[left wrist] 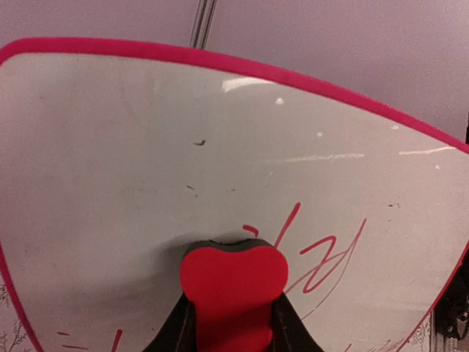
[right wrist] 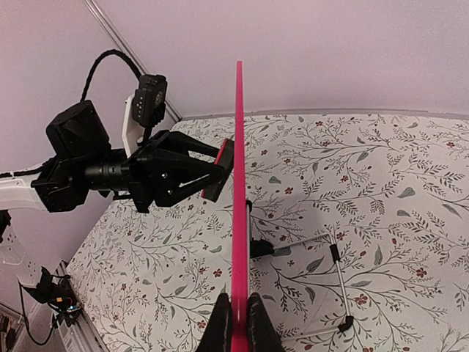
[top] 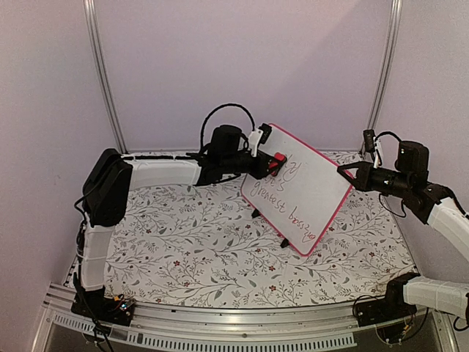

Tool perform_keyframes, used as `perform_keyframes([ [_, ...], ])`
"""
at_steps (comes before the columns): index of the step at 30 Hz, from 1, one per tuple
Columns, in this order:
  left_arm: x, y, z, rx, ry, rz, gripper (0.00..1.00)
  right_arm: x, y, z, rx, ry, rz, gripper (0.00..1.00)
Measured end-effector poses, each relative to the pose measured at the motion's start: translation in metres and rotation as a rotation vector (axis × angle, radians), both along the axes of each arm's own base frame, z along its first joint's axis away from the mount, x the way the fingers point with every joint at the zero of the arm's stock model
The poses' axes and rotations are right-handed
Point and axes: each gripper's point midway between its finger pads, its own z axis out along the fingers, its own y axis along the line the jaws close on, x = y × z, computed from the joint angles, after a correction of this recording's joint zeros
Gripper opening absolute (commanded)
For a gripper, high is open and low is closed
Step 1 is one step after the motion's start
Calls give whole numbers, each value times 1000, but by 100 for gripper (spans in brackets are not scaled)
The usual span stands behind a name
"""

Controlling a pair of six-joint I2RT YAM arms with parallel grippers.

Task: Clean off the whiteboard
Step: Erase the center of the whiteboard.

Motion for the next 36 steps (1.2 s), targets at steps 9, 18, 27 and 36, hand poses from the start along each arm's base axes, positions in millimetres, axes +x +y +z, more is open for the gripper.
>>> perform_keyframes([
  [9, 6, -7, 24, -33, -41, -2, 5, -1, 1, 1, -1, -6, 12, 0],
  [18, -9, 6, -24, 5, 12, -9, 6, 0, 0, 0, -1, -1, 1, 0],
  [27, -9, 6, -22, 10, 19, -14, 6, 1, 0, 0, 0, 0, -1, 0],
  [36, -2, -10, 33, -61, -55, -30, 6, -2, 3, 1, 3, -9, 25, 0],
])
